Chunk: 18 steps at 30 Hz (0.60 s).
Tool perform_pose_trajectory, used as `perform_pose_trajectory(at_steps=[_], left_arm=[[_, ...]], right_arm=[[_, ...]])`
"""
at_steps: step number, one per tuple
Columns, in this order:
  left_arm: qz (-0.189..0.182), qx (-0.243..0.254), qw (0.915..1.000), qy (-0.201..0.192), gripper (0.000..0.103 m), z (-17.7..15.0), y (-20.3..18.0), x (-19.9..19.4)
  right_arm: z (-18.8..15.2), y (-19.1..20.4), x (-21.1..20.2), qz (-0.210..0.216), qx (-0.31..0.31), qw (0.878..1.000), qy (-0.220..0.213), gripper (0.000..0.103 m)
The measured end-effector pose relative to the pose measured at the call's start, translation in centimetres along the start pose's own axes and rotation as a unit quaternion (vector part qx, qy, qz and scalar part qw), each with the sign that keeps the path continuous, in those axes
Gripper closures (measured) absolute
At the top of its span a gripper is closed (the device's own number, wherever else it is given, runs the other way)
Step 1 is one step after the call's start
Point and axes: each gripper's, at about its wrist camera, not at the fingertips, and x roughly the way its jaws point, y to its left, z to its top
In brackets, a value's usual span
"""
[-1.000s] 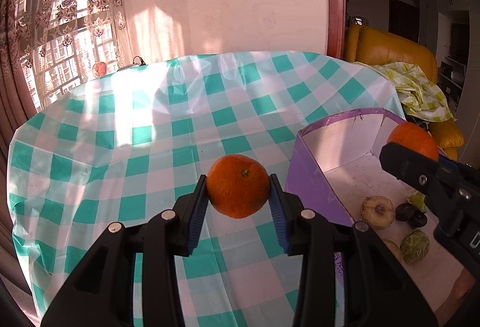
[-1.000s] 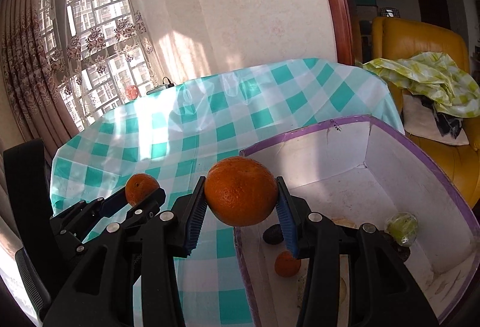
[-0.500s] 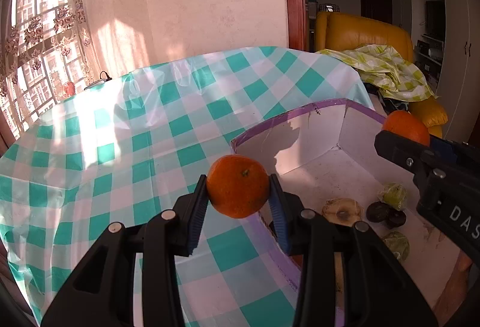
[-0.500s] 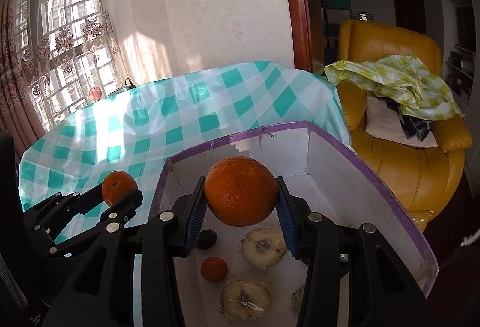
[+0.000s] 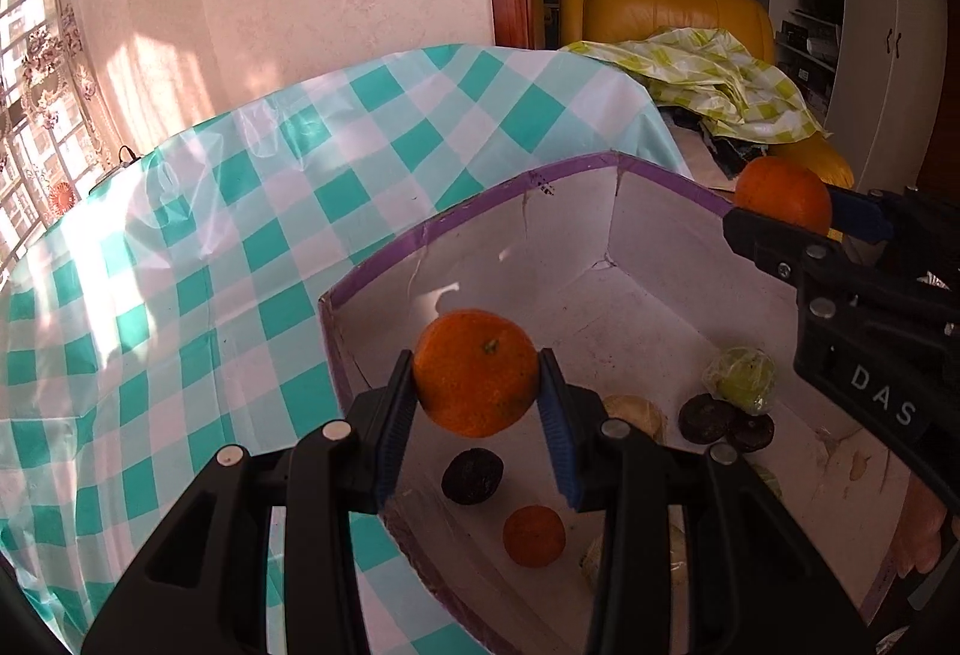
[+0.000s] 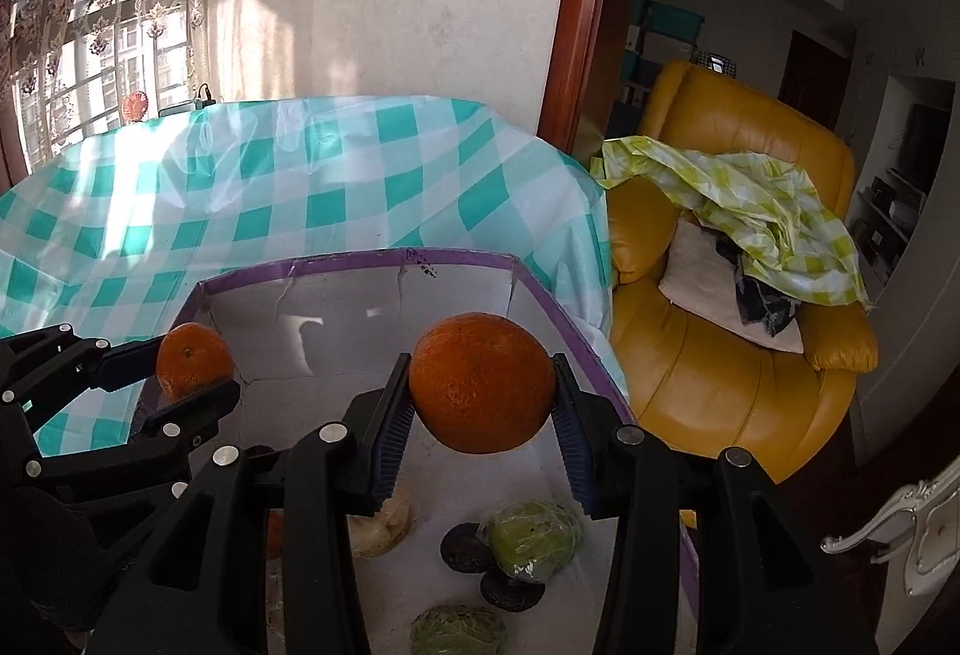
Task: Organize fruits
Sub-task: 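Lower both tools into the box and open them to drop the oranges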
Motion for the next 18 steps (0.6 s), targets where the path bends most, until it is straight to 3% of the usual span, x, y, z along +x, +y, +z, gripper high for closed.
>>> perform_pose_trajectory(at_steps=[9,13,18], left_arm=[[-0.015,0.052,0.9938,0.097,0.063,1.3,-1.8,5.9],[-0.004,0.076,0.9895,0.122,0.063,1.2,-2.3,6.8],[0.012,0.099,0.9843,0.145,0.063,0.5,-2.5,7.1]], right_arm=[[-1.2,0.2,5.5,-0.005,-0.089,0.989,0.114,0.059],[-2.1,0.3,6.9,0.026,-0.092,0.983,0.158,0.059],[-2.8,0.8,8.0,0.037,-0.099,0.975,0.196,0.059]])
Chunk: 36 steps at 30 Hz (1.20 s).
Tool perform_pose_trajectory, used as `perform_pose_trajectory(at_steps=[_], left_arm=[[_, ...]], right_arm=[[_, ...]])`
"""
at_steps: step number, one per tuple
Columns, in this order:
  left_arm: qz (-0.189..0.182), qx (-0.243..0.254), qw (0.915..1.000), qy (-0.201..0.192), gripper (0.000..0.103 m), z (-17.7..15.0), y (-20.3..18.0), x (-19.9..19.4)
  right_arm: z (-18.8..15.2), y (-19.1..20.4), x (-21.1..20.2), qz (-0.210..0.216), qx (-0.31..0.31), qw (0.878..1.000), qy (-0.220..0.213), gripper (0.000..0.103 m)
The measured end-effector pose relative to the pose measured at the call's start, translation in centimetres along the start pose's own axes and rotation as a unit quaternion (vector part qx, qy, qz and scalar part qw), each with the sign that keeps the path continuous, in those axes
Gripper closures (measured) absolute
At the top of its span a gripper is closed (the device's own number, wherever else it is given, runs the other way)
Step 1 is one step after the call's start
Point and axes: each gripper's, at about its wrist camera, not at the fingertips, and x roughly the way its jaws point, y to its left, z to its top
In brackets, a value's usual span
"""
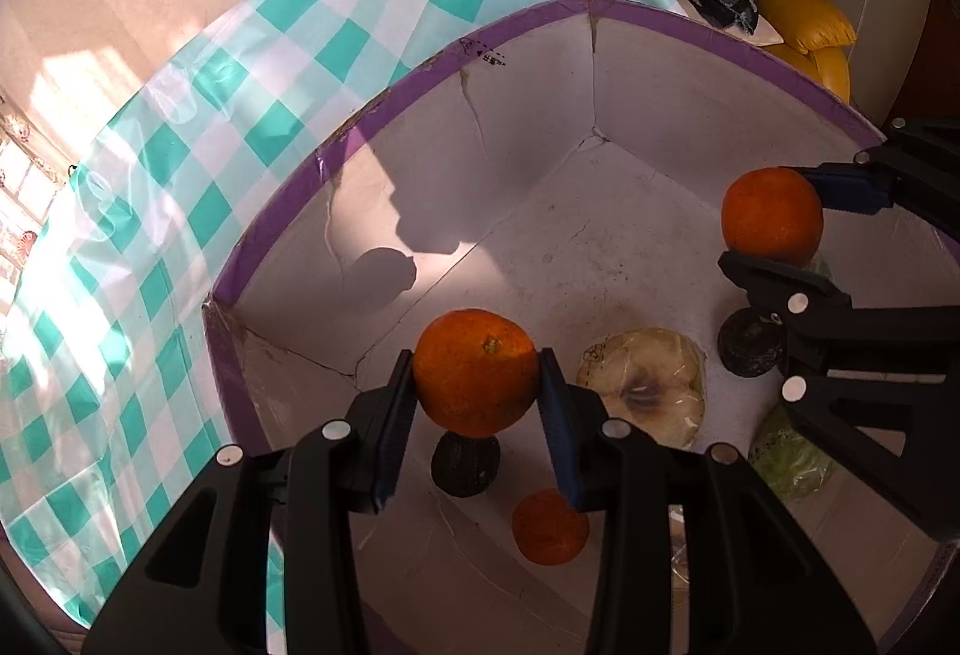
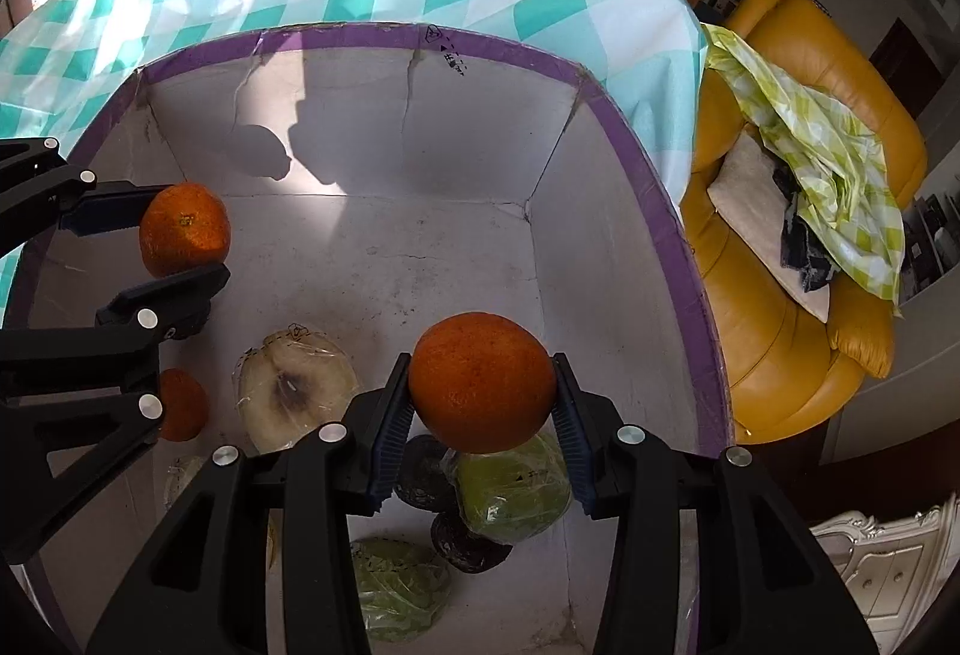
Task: Organize fruits
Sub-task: 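Lower both tools into the box and open them to drop the oranges, then lift both open tools out of the box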
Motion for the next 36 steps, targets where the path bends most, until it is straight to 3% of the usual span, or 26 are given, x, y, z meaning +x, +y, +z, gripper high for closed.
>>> perform_pose_trajectory(at_steps=[3,10,23,27,31,36], left_arm=[[-0.003,0.031,0.9993,0.021,0.063,-0.8,-0.8,1.1],[0.006,0.049,0.9986,0.017,0.063,-1.2,-1.5,1.7],[0.015,0.043,0.9989,0.015,0.061,-1.1,-1.4,1.7],[0.021,0.041,0.9989,-0.003,0.039,-1.1,-1.5,1.0],[0.032,0.035,0.9986,-0.025,0.032,-1.3,-1.4,0.2],[0.073,0.029,0.9944,-0.071,0.011,-2.0,-1.7,-1.5]], right_arm=[[-0.1,0.2,0.4,0.004,-0.007,1.0,0.014,0.059],[-0.1,0.1,1.3,0.003,-0.001,0.999,0.04,0.059],[0.1,-0.3,0.9,-0.005,0.007,1.0,0.025,0.049],[0.1,-0.9,0.3,-0.008,0.015,1.0,0.006,0.038],[0.0,-1.1,-0.5,-0.019,0.022,0.999,-0.015,0.035],[-0.4,-1.7,-3.5,-0.048,0.051,0.993,-0.094,0.016]])
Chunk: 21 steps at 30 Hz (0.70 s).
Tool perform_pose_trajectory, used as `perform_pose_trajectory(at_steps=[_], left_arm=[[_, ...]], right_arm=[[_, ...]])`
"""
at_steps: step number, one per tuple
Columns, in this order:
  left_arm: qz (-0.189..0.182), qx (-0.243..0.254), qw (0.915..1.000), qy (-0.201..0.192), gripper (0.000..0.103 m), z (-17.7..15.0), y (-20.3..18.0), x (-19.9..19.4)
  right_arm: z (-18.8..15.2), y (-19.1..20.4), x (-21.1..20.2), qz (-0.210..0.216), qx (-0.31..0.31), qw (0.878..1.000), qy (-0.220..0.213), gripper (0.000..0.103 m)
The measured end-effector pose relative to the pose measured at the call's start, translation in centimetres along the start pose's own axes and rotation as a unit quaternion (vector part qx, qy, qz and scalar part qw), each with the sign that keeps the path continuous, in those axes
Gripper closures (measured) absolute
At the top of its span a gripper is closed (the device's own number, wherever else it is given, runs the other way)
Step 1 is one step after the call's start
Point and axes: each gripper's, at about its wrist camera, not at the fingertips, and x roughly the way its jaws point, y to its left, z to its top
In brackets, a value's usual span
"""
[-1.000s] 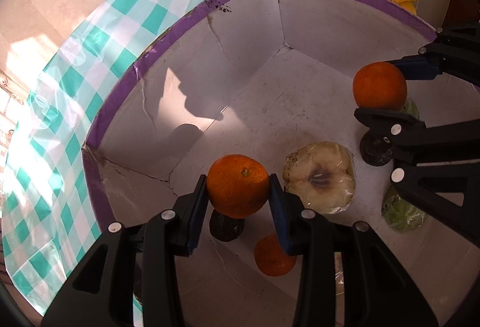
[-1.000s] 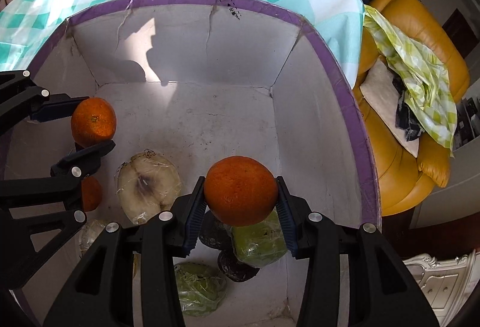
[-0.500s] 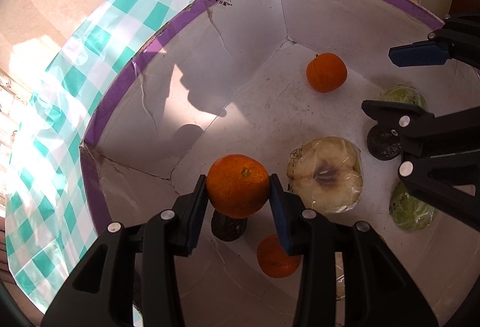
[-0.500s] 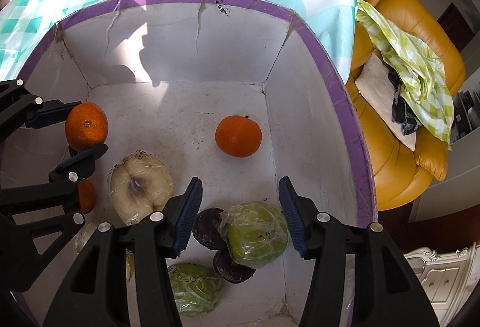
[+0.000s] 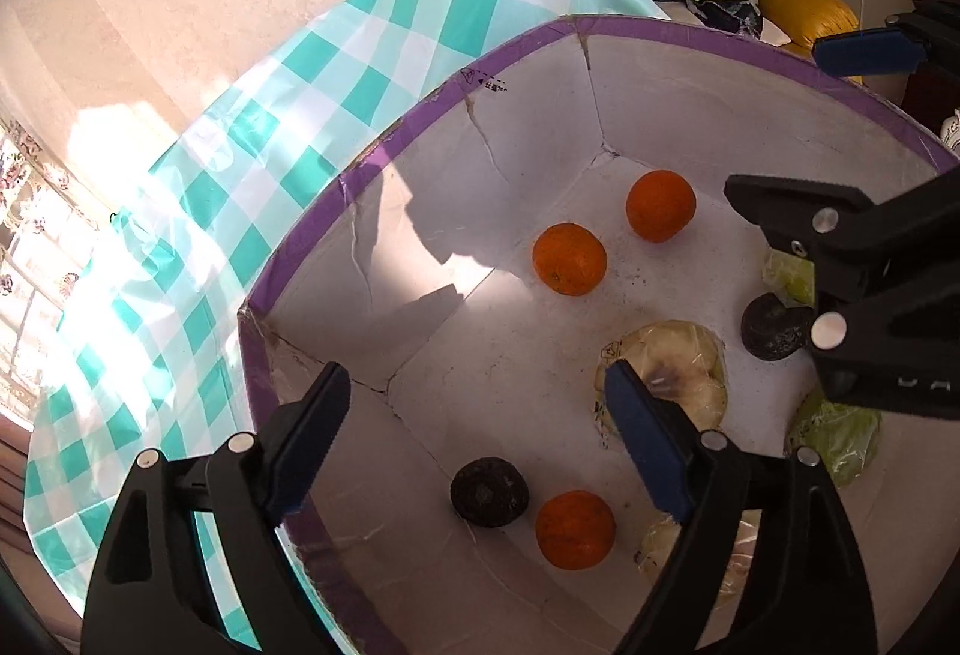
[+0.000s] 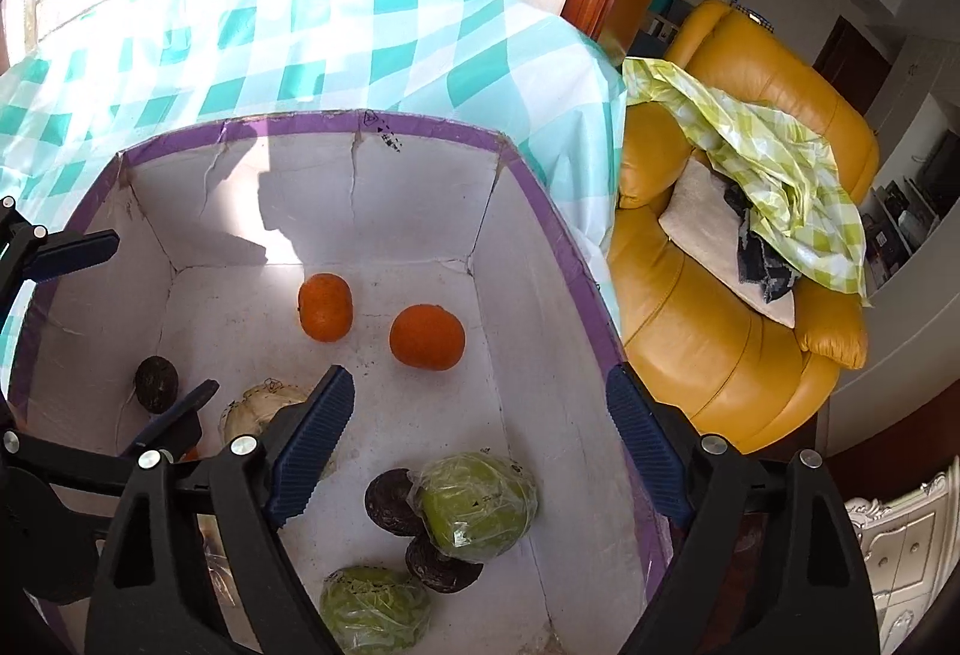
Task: Organize fruits
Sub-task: 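Lift both open tools out of the box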
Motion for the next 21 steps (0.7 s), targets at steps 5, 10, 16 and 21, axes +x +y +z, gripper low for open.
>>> perform_pose_trajectory(at_steps=[5,10,16,21], left_arm=[[-0.013,-0.014,0.9997,-0.017,0.007,-0.8,-0.4,-1.8],[-0.014,-0.037,0.9982,-0.045,0.002,-2.1,-0.6,-4.6],[-0.027,-0.049,0.9957,-0.074,0.002,-4.3,-1.4,-8.2],[-0.006,-0.057,0.9948,-0.084,0.002,-6.0,-2.3,-10.2]], right_arm=[[-0.8,-1.5,-3.5,-0.022,0.053,0.996,-0.075,0.016],[-2.9,-2.7,-7.0,-0.028,0.104,0.988,-0.115,0.015],[-7.0,-3.1,-9.3,-0.025,0.153,0.98,-0.126,0.015],[-9.6,-3.1,-11.0,-0.033,0.165,0.977,-0.13,0.015]])
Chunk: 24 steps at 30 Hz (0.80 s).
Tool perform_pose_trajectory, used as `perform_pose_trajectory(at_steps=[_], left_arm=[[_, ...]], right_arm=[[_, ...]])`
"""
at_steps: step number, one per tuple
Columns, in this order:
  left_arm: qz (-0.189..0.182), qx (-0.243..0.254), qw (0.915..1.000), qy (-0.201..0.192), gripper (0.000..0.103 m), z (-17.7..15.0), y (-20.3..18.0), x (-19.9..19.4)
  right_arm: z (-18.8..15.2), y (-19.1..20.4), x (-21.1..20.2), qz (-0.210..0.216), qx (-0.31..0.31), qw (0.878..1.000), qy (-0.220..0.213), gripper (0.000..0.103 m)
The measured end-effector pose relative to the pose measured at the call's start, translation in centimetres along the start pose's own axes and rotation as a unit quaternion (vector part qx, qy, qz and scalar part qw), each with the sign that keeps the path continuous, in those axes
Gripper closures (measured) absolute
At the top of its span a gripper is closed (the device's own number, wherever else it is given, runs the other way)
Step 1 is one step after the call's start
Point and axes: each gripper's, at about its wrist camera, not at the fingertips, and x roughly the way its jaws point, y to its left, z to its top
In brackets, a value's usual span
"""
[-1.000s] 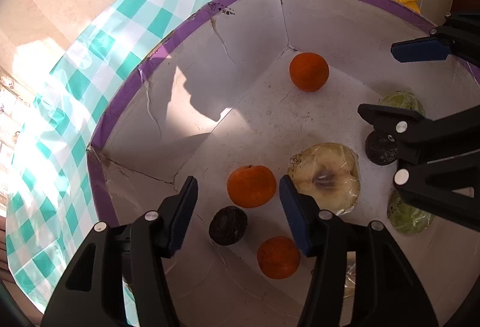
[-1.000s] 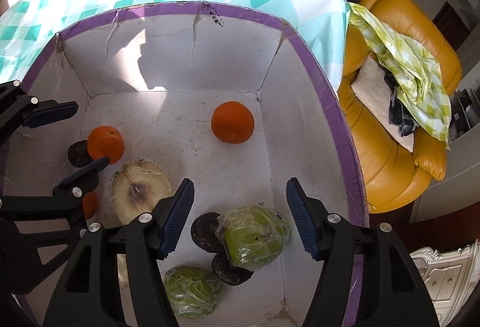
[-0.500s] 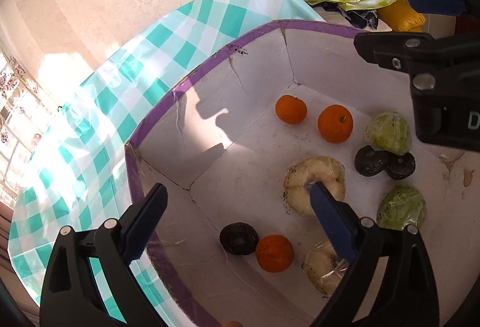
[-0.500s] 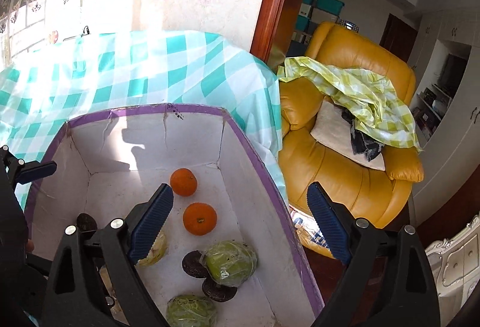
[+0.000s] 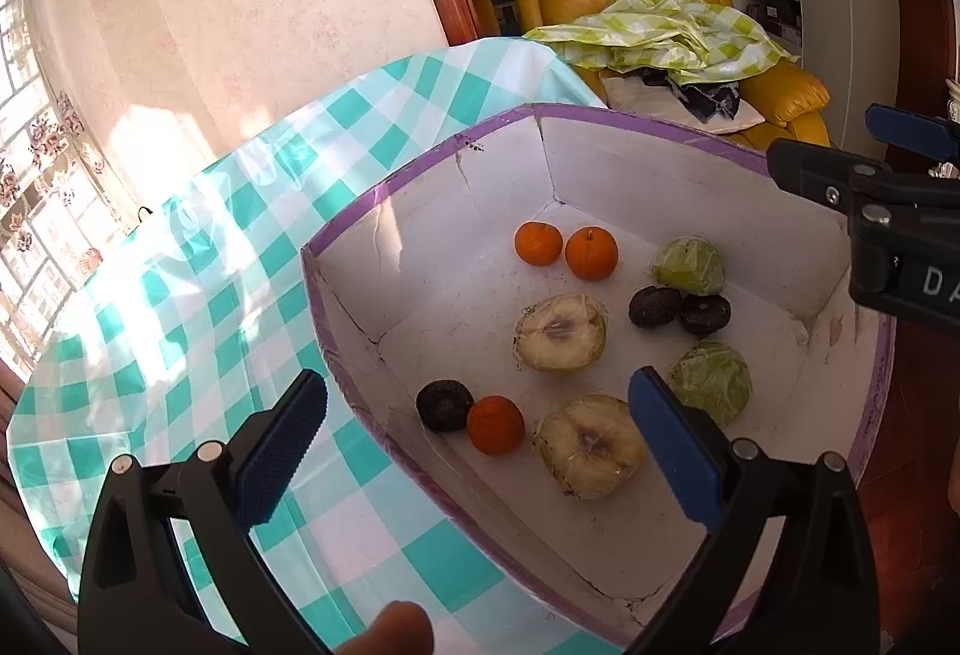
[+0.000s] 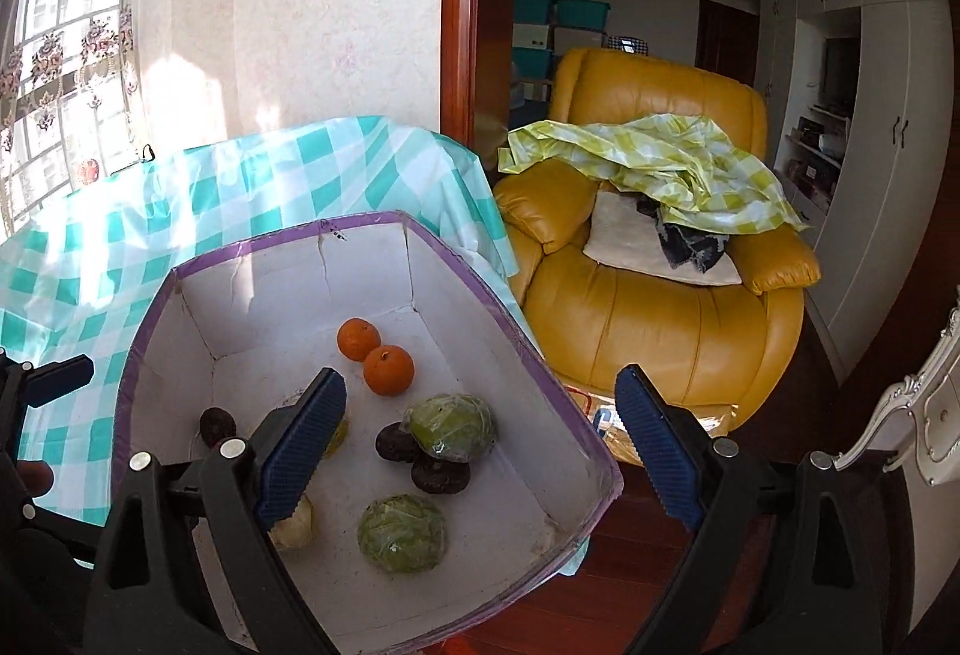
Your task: Organize fruits
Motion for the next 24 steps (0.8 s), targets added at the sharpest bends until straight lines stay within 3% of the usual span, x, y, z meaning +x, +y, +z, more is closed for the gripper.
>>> perform_pose_trajectory(at_steps=[2,3,5,12,24], left_arm=[[0.04,0.01,0.9992,-0.004,0.002,-0.6,-0.8,-0.9],[0.041,0.01,0.9991,-0.01,0.002,-1.0,-0.9,-1.4],[0.004,-0.006,1.0,-0.005,0.002,-1.3,-0.8,-2.0],[-0.021,-0.011,0.9997,-0.004,0.002,-1.4,-1.4,-2.6],[-0.023,-0.014,0.9996,0.007,0.002,-1.6,-1.7,-2.2]], right_arm=[[-0.6,-0.2,-0.8,-0.009,-0.005,1.0,-0.004,0.015],[-1.0,-0.3,-1.1,-0.012,-0.006,1.0,-0.003,0.015],[-1.5,-0.5,-1.4,-0.011,-0.006,1.0,0.002,0.015],[-2.4,-1.4,-1.3,-0.013,-0.001,1.0,0.012,0.015],[-3.0,-1.2,-0.9,-0.004,-0.002,1.0,0.022,0.015]])
